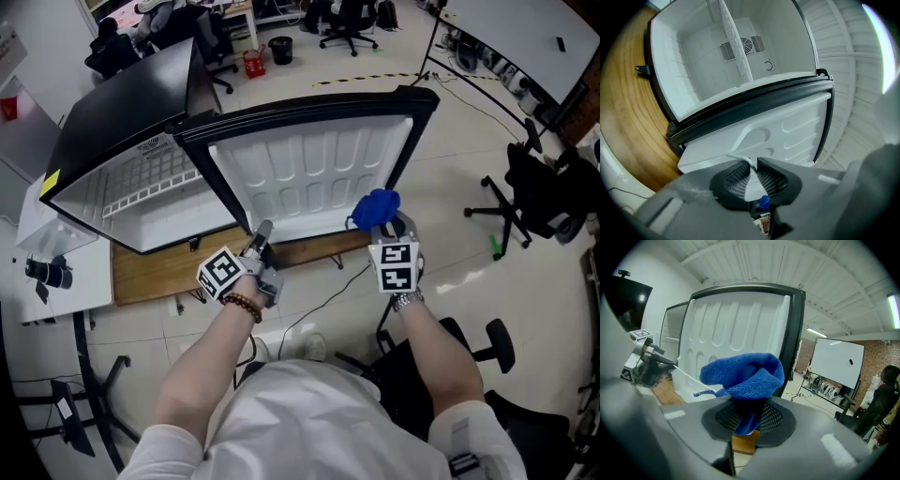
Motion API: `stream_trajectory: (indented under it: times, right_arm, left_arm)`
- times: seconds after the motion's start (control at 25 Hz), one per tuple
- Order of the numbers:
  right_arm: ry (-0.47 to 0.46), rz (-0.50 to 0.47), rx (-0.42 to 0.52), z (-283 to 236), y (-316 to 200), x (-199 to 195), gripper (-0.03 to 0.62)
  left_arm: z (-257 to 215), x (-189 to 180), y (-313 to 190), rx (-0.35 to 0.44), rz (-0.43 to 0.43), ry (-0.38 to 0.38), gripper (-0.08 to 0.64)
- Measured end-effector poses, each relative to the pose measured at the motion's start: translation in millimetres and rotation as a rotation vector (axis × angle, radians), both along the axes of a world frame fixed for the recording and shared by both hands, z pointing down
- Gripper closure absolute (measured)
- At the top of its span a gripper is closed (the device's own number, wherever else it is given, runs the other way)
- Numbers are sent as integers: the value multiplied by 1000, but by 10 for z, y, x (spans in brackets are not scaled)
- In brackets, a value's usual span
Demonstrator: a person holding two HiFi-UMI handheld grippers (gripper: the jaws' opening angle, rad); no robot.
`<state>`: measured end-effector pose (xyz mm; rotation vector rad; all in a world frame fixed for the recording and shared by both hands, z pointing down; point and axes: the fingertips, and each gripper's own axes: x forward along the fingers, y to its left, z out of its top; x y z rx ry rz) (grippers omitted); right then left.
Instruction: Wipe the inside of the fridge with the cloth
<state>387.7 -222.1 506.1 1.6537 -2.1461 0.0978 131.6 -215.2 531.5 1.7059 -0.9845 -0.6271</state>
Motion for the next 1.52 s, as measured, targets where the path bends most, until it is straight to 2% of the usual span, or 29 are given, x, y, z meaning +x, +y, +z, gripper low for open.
stream_trajectory:
  times: [0.28, 0.6, 0.8, 1.12, 1.52]
  right_arm:
    - [10, 50, 0, 11, -60, 275, 526]
    - [-15, 44, 28, -156, 44, 304, 526]
    - [-54, -29, 59, -359, 158, -14, 526]
    - [-70, -119, 23, -274, 230, -525, 526]
    - [-80, -172, -6, -203, 234, -870, 526]
  left_arm:
    - [9, 12, 16, -1, -1, 0, 520]
    - [64, 30, 106, -7, 5, -4, 520]
    - [240, 40, 169, -39, 7, -32, 518]
    - [561, 30, 85, -126, -21, -98, 511]
    - [715, 19, -139, -152, -62, -141, 497]
